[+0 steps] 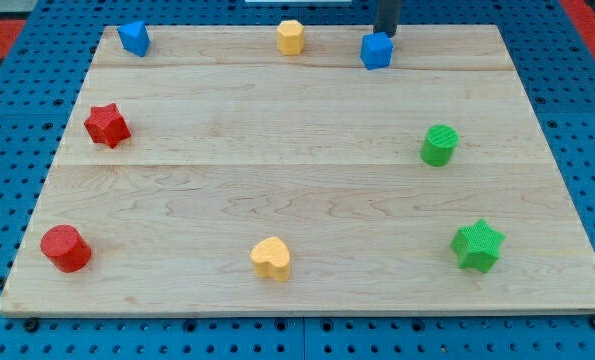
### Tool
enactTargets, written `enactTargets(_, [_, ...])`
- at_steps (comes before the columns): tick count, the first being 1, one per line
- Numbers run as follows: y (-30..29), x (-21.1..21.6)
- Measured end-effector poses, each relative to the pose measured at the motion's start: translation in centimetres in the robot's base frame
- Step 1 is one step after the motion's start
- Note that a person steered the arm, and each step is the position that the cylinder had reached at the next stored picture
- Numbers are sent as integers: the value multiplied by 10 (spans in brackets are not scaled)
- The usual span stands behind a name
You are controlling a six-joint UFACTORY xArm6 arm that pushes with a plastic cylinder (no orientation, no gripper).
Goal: Slide the yellow hexagon towards left a bit
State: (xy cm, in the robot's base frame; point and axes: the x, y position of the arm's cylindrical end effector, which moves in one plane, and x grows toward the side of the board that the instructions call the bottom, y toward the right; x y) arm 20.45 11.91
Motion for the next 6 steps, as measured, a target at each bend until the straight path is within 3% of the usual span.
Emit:
enactTargets(1, [-33,-11])
enactTargets(2, [-113,-11])
enactTargets(5, [-108,28])
enactTargets(6, [-88,-3])
